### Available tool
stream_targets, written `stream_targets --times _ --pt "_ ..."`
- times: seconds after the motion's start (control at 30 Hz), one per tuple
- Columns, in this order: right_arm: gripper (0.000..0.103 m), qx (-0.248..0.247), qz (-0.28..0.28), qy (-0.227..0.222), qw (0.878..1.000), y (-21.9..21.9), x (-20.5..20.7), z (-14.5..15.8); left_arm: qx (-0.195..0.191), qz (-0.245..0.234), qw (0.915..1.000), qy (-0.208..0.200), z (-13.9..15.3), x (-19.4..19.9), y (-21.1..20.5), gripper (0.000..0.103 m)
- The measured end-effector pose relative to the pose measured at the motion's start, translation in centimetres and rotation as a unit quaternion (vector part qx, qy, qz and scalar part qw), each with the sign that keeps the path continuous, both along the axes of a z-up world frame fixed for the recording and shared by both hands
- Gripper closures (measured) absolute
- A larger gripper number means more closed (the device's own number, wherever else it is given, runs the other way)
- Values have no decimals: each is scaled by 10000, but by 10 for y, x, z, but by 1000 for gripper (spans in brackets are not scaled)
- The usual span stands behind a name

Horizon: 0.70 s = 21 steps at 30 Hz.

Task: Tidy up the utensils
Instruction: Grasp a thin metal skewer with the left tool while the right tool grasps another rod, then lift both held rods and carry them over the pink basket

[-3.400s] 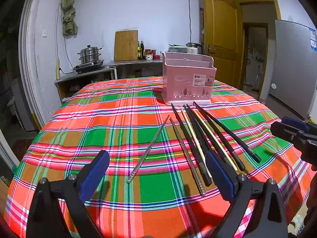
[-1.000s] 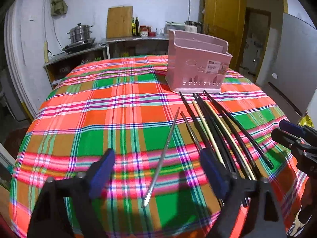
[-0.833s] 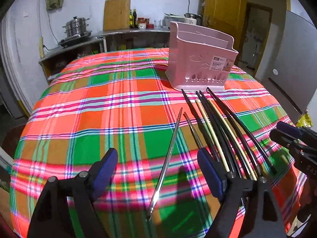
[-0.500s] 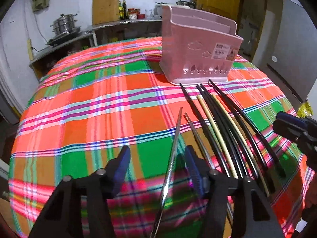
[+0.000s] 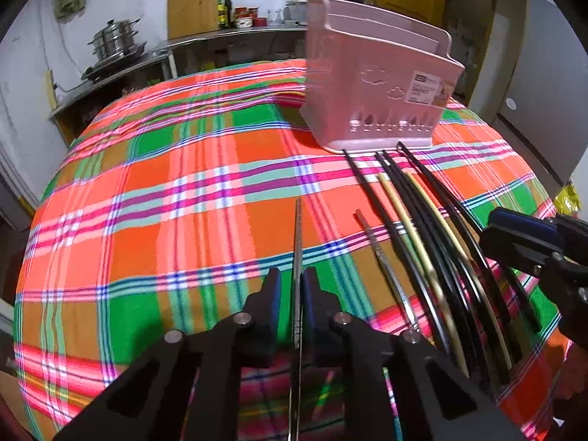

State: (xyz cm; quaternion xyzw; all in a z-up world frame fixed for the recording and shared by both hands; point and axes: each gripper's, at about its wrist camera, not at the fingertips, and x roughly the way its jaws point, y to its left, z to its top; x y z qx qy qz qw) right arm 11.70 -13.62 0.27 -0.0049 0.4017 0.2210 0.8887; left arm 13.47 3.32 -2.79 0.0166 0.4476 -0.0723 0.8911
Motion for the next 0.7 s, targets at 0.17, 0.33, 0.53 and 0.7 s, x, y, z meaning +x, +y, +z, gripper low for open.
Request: stream_targets --times 0.17,0.33,0.53,0.7 --pt "82 18 200 220 9996 23 10 -6 -327 294 9990 78 -1 -8 22 95" --pt "85 -27 352 536 9979 45 20 -18 -474 451 9977 158 0 -14 38 95" --pt "87 -149 332 843 9958 60 33 -32 -615 434 9968 281 -2 -10 49 95" --pt "89 -247 237 974 9947 66 42 -37 -548 355 9973 347 -3 0 46 94"
